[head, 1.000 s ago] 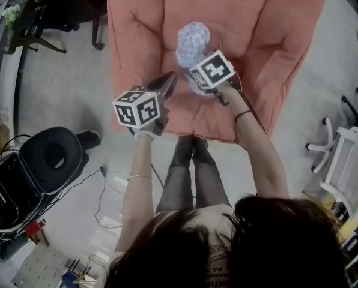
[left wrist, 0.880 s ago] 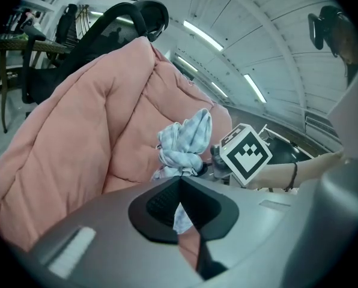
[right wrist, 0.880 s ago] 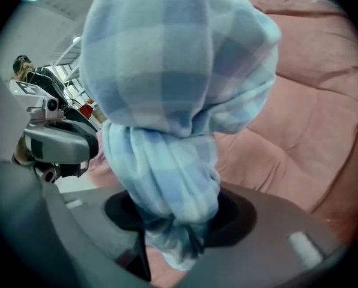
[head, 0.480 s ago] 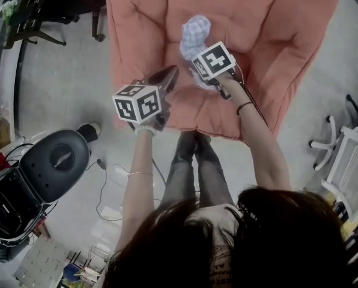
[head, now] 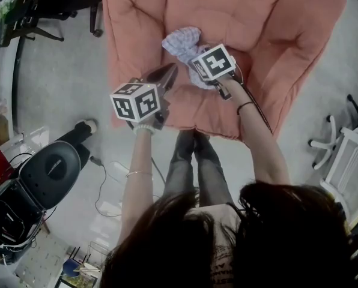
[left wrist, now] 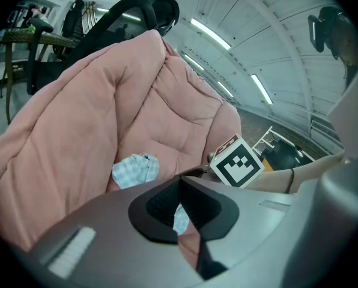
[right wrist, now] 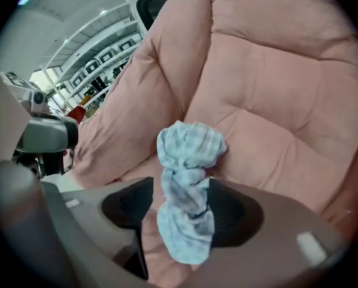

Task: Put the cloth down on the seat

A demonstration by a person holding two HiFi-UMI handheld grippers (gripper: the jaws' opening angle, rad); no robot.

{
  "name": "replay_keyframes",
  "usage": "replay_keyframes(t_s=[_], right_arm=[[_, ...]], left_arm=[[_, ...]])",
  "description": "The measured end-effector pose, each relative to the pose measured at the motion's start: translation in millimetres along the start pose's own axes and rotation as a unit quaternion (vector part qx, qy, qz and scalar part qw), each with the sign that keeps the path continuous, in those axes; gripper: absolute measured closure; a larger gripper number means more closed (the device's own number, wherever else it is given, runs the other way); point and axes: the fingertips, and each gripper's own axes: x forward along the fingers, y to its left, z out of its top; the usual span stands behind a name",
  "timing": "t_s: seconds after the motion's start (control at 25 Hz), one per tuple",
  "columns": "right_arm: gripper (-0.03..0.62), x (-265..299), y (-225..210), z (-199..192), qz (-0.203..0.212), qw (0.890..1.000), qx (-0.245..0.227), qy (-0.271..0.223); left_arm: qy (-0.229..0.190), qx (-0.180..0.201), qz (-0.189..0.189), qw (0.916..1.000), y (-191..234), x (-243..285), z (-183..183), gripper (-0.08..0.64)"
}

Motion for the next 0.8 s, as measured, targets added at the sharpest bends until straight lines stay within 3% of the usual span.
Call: replay_keyframes(t_s=[0.2,0.8], right_arm=[[0.31,4,1,9,0.004,1.0,-0.012,0.003],[0.31,-3,18,16,0.038,0.999,0.028,-0.019]], left_arm=[[0.004,-0.005,-0.001,1.0,6,4,4,0.552],[0.005,-0.005,-0.009,0.9999,9,3,12,0.552]])
